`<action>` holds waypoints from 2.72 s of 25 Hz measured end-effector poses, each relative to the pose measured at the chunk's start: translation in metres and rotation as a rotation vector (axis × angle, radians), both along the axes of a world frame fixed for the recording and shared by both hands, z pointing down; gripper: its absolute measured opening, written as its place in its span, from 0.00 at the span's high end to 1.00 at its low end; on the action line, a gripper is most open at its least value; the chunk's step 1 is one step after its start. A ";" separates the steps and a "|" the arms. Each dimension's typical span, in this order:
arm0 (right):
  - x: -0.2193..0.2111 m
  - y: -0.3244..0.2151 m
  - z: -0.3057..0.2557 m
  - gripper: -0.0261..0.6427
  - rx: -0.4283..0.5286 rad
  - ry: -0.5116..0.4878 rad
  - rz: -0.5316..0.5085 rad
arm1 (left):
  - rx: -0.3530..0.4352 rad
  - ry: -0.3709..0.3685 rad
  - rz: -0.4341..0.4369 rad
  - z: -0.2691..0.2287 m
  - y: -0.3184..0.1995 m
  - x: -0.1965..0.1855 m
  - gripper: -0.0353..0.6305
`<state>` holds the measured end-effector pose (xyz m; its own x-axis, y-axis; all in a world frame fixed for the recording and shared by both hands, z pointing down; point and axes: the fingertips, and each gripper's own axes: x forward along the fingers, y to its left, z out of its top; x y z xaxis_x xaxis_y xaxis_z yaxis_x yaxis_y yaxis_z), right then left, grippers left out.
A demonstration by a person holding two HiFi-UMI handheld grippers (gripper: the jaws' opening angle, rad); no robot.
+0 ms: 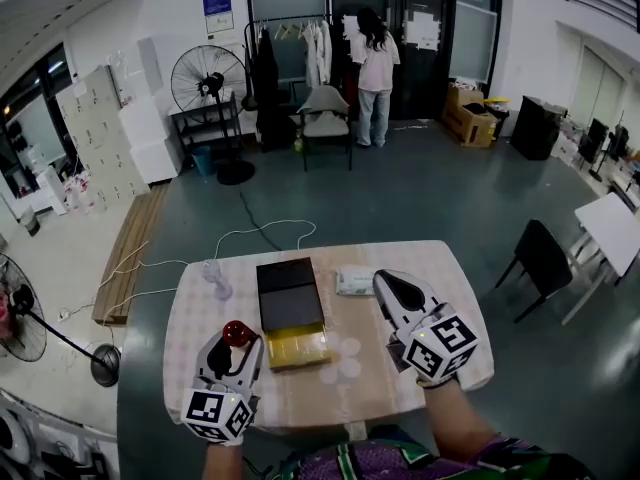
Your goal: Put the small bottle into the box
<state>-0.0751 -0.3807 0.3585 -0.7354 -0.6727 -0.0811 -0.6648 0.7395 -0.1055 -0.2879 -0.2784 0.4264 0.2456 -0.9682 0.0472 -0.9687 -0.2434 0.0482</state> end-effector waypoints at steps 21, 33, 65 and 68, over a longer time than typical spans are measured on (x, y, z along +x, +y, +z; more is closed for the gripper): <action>-0.019 -0.067 0.075 0.95 -0.106 0.068 -0.080 | -0.346 -0.082 0.025 0.163 -0.102 0.002 0.59; -0.004 -0.088 0.117 0.95 -0.187 0.075 -0.060 | -0.602 -0.201 0.084 0.281 -0.123 0.011 0.59; 0.013 -0.088 0.167 0.95 -0.290 0.085 -0.055 | -1.049 -0.315 0.173 0.427 -0.141 0.022 0.59; 0.019 -0.089 0.167 0.95 -0.290 0.082 -0.039 | -1.044 -0.325 0.168 0.428 -0.140 0.021 0.59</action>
<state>-0.0556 -0.4694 0.5252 -0.7576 -0.6300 0.1704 -0.6512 0.7119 -0.2630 -0.2670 -0.4187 0.8546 0.1981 -0.3705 0.9075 -0.9308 -0.3613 0.0557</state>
